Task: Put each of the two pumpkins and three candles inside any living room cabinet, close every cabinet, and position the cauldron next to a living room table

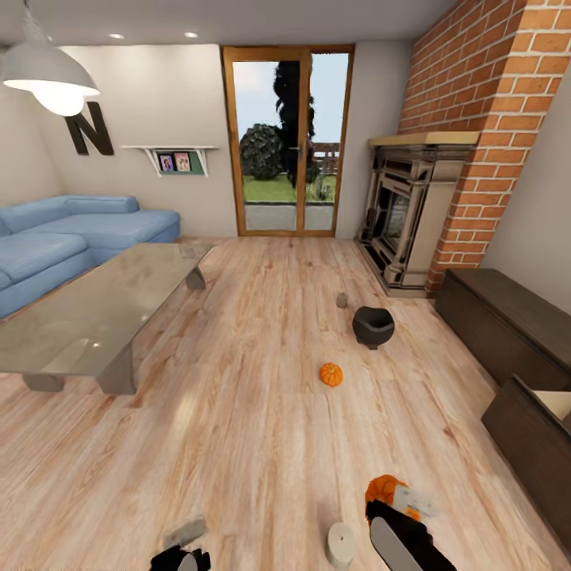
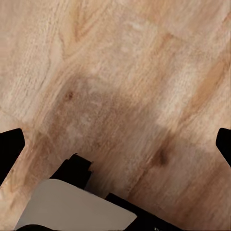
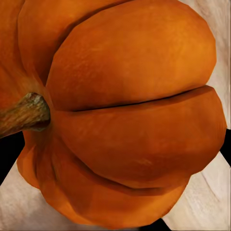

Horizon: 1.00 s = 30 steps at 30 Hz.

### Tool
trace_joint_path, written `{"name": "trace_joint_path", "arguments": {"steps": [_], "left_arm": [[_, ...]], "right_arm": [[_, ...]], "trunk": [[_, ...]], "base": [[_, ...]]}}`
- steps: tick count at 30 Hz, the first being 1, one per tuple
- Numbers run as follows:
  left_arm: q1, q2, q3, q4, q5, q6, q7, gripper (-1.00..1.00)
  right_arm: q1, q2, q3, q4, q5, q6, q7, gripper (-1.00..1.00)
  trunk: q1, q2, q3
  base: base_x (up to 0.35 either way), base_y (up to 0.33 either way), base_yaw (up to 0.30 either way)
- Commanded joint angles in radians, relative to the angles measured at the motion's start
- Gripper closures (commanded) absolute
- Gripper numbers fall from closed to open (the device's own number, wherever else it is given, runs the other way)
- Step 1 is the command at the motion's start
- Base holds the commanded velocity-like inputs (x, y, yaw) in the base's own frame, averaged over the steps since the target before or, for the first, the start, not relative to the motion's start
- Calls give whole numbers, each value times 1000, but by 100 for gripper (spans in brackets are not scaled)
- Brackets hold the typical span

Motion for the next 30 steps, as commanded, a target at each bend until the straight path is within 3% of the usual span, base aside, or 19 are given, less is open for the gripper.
{"name": "trace_joint_path", "arguments": {"steps": [1, 2, 5, 10, 14, 17, 30], "left_arm": [[-10, -13, -3, 49, -22, -45, 7, -100], [-18, -30, -3, 97, -49, -96, 4, -100], [-25, -44, -5, 144, -72, -148, 1, -100], [-27, -49, -13, 180, -78, -221, -1, -100], [-27, -48, -116, 187, -78, -241, 1, -100], [-27, -46, -153, 189, -78, -244, 0, -100], [-27, -33, -153, 192, -72, -245, -2, -100]], "right_arm": [[0, -1, 25, 15, -2, -22, -6, 100], [1, 0, 52, 30, -3, -52, -7, 100], [2, 17, 86, 56, -4, -101, -7, 100], [3, 38, 94, 169, 1, -178, -1, 100], [3, 40, 94, 220, 1, -206, 23, 100], [3, 40, 94, 237, -1, -225, 46, 100], [3, 40, 94, 300, 3, -263, 71, 100]], "trunk": [[-4, 7, 3], [-8, 14, 7], [-19, 35, 16], [-35, 63, 30], [-35, 63, 32], [-35, 63, 35], [-35, 63, 43]], "base": [[0, 0, 225], [0, 0, 211], [0, 0, 201], [0, 0, 195], [0, 0, 194], [0, 0, 173], [72, 67, 7]]}}
